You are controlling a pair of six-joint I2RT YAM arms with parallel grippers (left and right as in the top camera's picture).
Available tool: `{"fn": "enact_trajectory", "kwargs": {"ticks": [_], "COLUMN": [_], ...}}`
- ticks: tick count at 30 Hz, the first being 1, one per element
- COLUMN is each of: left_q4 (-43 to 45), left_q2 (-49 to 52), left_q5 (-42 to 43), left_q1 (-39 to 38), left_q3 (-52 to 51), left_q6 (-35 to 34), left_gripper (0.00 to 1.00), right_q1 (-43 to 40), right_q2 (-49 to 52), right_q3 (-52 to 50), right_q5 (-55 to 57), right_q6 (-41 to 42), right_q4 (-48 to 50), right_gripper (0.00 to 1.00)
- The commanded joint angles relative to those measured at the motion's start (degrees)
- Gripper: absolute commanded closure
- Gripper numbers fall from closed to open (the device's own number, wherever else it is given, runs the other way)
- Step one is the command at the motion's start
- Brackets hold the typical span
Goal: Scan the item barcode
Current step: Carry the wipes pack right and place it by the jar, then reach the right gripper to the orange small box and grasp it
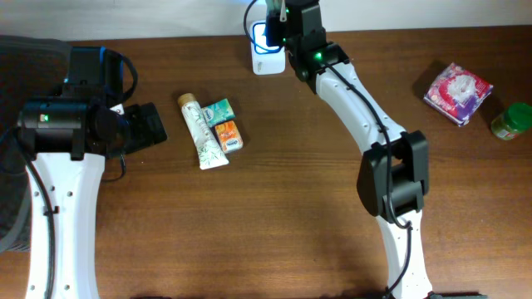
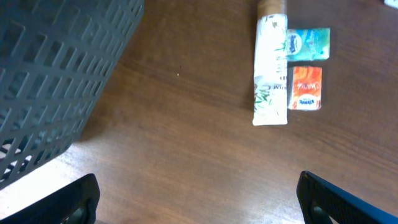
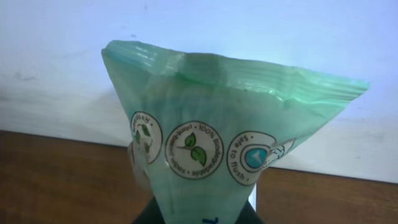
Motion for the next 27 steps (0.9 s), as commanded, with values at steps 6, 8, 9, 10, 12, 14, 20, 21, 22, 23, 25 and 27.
{"fn": "enact_trajectory", "kwargs": {"ticks": [6, 8, 9, 10, 12, 14, 20, 21, 22, 23, 25, 27], "left_q4": [0.1, 0.1, 0.1, 0.0, 0.1, 0.1, 0.1, 0.0, 0.0, 0.0, 0.1, 0.1], "left_q2": [-0.6, -0.6, -0.6, -0.6, -0.6, -0.6, -0.6, -0.6, -0.6, -0.6, -0.6, -0.6], "left_q5": [-0.3, -0.3, -0.3, -0.3, -0.3, -0.3, -0.3, -0.3, -0.3, -0.3, -0.3, -0.3], "left_q1": [0.2, 0.2, 0.2, 0.2, 0.2, 0.2, 0.2, 0.2, 0.2, 0.2, 0.2, 0.2], "left_q3": [0.3, 0.3, 0.3, 0.3, 0.3, 0.3, 0.3, 0.3, 0.3, 0.3, 0.3, 0.3], "left_q6": [-0.7, -0.7, -0.7, -0.7, -0.7, -0.7, -0.7, -0.7, -0.7, -0.7, -0.7, -0.7], "left_gripper": [0.01, 0.01, 0.01, 0.01, 0.01, 0.01, 0.01, 0.01, 0.01, 0.01, 0.01, 0.01], "right_q1": [0.1, 0.0, -0.2, -1.5, -6.6, -14.7, -39.4, -42.3, -44.2, -44.8, -46.2, -46.5], "right_q2": [8.6, 8.0, 7.0, 4.3, -1.9, -6.6, -7.1, -6.6, -6.0, -5.7, -5.3, -5.3], "right_q3": [0.6, 0.6, 0.7, 0.7, 0.7, 0.7, 0.5, 0.5, 0.5, 0.5, 0.3, 0.3], "right_q5": [-0.3, -0.3, -0.1, -0.1, 2.4, 7.3, 10.4, 10.4, 10.3, 10.3, 10.9, 10.9], "right_q6": [6.3, 6.3, 6.3, 6.3, 6.3, 6.3, 5.7, 5.5, 4.1, 4.1, 4.1, 4.1], "right_q4": [5.4, 4.3, 3.4, 0.8, -9.5, -25.5, -53.2, -54.6, -55.3, -55.3, -55.3, -55.2], "right_gripper": [0.86, 0.85, 0.85, 0.86, 0.86, 0.92, 0.81, 0.81, 0.81, 0.80, 0.51, 0.37]}}
